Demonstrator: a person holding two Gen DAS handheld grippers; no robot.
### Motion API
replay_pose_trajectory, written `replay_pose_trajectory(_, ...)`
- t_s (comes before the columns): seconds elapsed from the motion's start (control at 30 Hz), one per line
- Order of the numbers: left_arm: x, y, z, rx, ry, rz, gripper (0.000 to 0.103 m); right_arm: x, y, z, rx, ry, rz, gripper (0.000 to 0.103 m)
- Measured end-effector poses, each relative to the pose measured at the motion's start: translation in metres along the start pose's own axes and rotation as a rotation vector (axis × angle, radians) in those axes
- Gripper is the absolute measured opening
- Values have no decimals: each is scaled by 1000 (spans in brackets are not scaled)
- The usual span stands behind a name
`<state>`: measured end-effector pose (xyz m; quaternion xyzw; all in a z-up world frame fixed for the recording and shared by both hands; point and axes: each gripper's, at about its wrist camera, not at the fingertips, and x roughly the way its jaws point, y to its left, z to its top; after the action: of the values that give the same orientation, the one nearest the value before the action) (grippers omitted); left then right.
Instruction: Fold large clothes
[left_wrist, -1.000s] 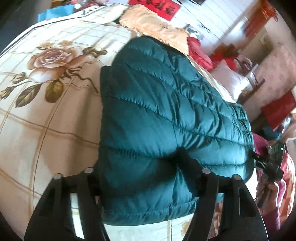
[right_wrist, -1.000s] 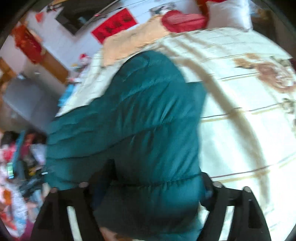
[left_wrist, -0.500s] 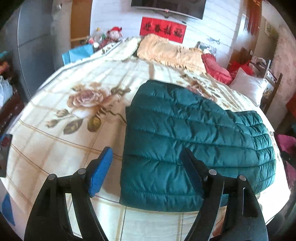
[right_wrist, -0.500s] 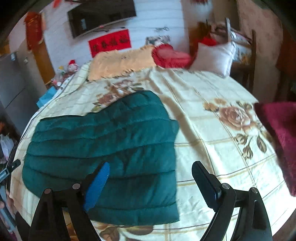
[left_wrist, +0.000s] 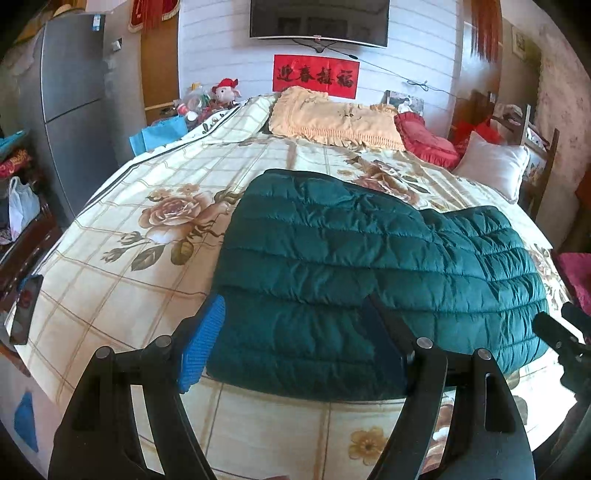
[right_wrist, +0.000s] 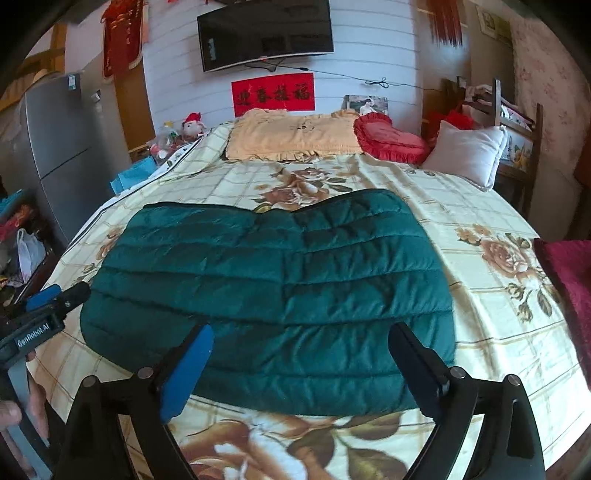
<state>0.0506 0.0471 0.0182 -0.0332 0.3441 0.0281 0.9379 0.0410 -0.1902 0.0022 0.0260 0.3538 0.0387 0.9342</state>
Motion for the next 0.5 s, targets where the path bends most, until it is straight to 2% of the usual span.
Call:
replay_pose_trajectory(0.13, -1, -8, -7, 7, 2, 1, 77, 3, 10, -6, 4, 8, -10, 102)
replay_pose_trajectory(0.5, -4, -20, -11, 29, -19, 9, 77, -1, 21, -3, -11, -11, -16, 103)
